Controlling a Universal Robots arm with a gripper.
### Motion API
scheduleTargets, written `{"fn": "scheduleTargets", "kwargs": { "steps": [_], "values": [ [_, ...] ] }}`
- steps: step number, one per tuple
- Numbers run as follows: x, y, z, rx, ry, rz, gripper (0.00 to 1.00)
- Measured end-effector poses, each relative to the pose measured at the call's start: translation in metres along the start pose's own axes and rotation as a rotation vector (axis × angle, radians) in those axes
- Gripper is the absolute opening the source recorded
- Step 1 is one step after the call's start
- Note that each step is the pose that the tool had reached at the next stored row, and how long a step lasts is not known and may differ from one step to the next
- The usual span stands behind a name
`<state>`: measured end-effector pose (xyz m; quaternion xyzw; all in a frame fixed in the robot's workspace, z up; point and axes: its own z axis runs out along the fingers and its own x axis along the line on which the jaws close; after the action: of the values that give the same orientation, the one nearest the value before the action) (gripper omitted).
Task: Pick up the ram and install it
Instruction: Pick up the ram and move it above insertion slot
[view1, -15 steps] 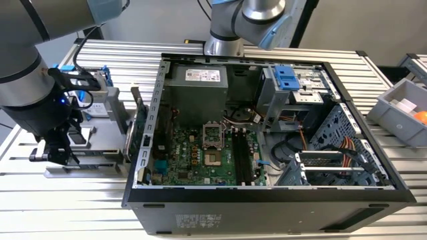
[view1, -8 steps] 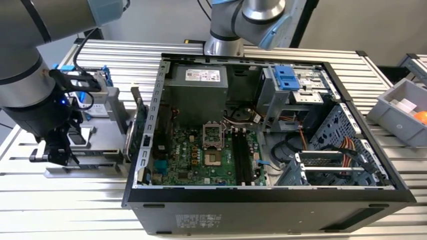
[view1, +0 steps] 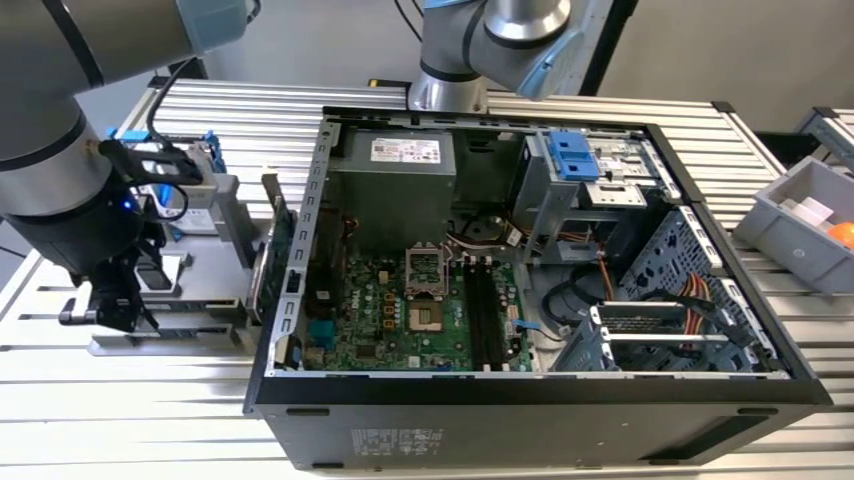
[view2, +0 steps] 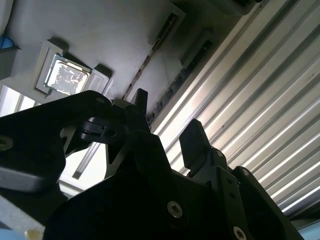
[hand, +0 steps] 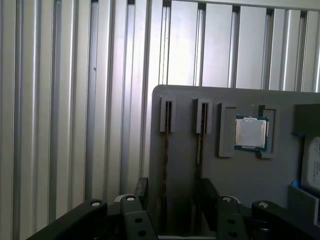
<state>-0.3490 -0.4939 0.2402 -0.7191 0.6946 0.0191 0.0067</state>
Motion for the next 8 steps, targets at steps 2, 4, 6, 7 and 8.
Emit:
{"fn": "scheduleTargets", "kwargs": {
  "steps": [2, 4, 6, 7, 8],
  "values": [
    [0.0, 0.0, 0.0005, 0.0001, -0.0001, 0.0, 1.0],
    [0.0, 0.0, 0.0013, 0.0001, -0.0001, 0.0, 1.0],
    [0.0001, -0.0001, 0.0032, 0.0, 0.0, 0.0, 1.0],
    [0.0002, -0.0001, 0.0046, 0.0001, -0.0001, 0.0, 1.0],
    [0.0002, -0.0001, 0.0064, 0.0, -0.0001, 0.0, 1.0]
  ]
}}
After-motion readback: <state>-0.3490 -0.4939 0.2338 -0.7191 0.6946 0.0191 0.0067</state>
